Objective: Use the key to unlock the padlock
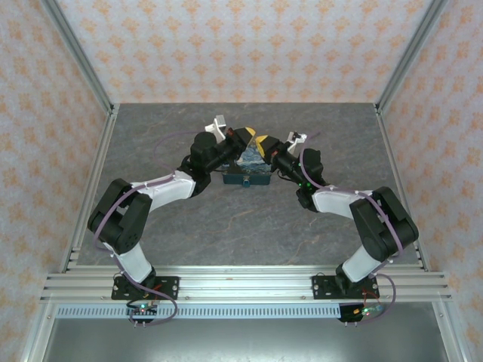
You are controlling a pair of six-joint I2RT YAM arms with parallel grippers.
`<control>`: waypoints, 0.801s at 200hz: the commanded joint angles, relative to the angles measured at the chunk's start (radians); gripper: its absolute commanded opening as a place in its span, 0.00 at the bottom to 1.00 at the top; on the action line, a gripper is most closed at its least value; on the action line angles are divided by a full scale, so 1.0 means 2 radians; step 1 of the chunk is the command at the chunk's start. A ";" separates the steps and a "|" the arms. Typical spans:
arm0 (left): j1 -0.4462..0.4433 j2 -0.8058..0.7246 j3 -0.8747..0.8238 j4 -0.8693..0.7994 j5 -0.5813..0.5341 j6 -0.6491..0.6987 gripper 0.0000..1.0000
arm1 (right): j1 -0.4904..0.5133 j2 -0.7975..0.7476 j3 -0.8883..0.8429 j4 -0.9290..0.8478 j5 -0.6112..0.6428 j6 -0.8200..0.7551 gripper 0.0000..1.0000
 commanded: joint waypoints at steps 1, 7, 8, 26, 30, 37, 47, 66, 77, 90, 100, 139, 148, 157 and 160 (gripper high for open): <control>-0.004 0.003 -0.010 0.016 -0.008 -0.006 0.00 | 0.001 0.003 0.013 0.039 0.004 0.005 0.10; -0.004 0.002 -0.010 0.016 -0.008 -0.006 0.00 | 0.001 0.004 0.014 0.038 0.004 0.005 0.10; -0.004 0.002 -0.010 0.016 -0.008 -0.006 0.00 | 0.001 0.004 0.014 0.038 0.004 0.005 0.10; -0.005 0.002 -0.012 0.015 -0.009 -0.006 0.00 | 0.001 0.005 0.017 0.038 0.002 0.006 0.09; -0.005 0.002 -0.012 0.016 -0.009 -0.006 0.00 | 0.000 0.006 0.017 0.038 0.002 0.006 0.09; -0.005 0.003 -0.013 0.016 -0.008 -0.006 0.00 | 0.001 0.006 0.017 0.039 0.003 0.006 0.09; -0.005 0.002 -0.013 0.016 -0.008 -0.006 0.00 | 0.000 0.007 0.018 0.041 0.003 0.007 0.09; -0.006 0.003 -0.014 0.017 -0.008 -0.008 0.00 | 0.000 0.009 0.019 0.041 0.003 0.006 0.12; -0.006 0.004 -0.015 0.018 -0.009 -0.009 0.00 | 0.000 0.010 0.021 0.043 0.002 0.006 0.12; -0.007 0.004 -0.016 0.017 -0.008 -0.009 0.00 | 0.000 0.011 0.021 0.043 0.001 0.007 0.12; -0.007 0.003 -0.015 0.017 -0.009 -0.009 0.00 | 0.000 0.012 0.022 0.043 0.001 0.007 0.12; -0.009 0.003 -0.016 0.015 -0.010 -0.009 0.00 | 0.000 0.015 0.025 0.046 -0.002 0.007 0.18; -0.009 0.003 -0.016 0.015 -0.010 -0.009 0.00 | 0.001 0.015 0.026 0.045 -0.003 0.007 0.19; -0.009 0.003 -0.016 0.015 -0.010 -0.009 0.00 | 0.001 0.016 0.025 0.046 -0.002 0.007 0.18; -0.009 0.003 -0.016 0.015 -0.010 -0.009 0.00 | 0.000 0.016 0.026 0.046 -0.003 0.008 0.18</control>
